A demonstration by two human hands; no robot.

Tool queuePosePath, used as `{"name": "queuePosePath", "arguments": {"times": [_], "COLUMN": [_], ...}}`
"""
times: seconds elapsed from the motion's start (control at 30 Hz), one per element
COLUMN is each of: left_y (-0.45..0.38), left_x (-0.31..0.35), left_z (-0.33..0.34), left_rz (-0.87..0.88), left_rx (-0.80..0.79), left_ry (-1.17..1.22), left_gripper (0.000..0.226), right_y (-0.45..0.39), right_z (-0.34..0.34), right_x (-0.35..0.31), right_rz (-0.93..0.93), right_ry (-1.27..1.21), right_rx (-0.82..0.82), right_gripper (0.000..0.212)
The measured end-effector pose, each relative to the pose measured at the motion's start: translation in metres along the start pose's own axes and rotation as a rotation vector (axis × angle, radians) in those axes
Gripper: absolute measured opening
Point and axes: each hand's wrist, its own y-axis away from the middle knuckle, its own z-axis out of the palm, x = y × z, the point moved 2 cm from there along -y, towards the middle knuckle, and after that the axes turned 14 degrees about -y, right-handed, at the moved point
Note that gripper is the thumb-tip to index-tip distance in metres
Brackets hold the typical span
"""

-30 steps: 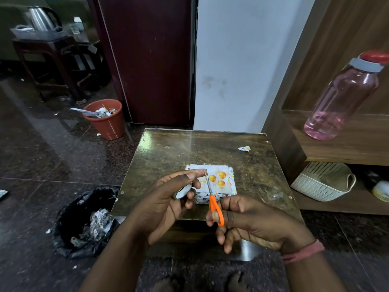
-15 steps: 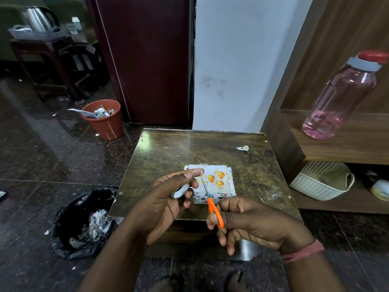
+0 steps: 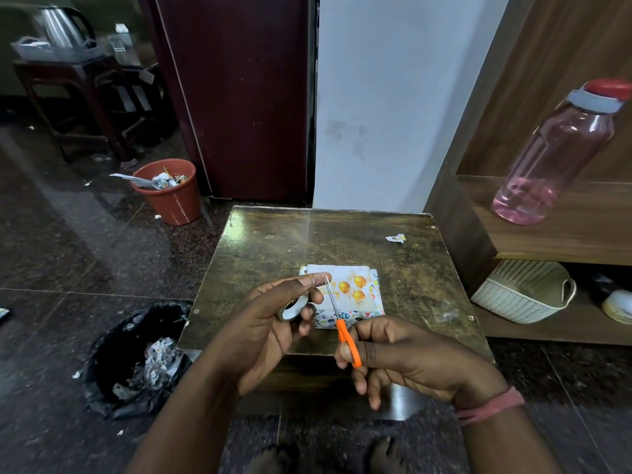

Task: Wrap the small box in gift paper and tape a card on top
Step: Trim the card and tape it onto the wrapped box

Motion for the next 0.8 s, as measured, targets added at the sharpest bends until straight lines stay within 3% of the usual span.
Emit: {"name": "queuePosePath", "arguments": {"times": [0.2, 0.33, 0.53, 0.8], "left_y": [0.0024, 0.0033, 0.0029, 0.0029], "left_x": [0.0001, 0.0002, -0.0007, -0.0003], "left_z": [0.0019, 0.003, 0.0042, 0.0051], "left_rz": [-0.019, -0.029, -0.038, -0.026], "left_rx": [-0.017, -0.031, -0.031, -0.034], "left_ry": [-0.041, -0.067, -0.059, -0.063], "left_gripper": [0.048, 0.045, 0.043, 0.043], "right_y": [-0.0008, -0.0023, -0.0033, -0.0053], "right_z": [0.001, -0.0016, -0.0058, -0.0059], "right_x": [0.0002, -0.0002, -0.0008, 0.0018], "right_rz": [-0.012, -0.035, -0.059, -0.05], "right_ry": [0.002, -0.006, -0.024, -0.007], "right_rx": [0.003, 0.02, 0.051, 0.049], "right_gripper": [0.032, 0.044, 0.019, 0.019]}}
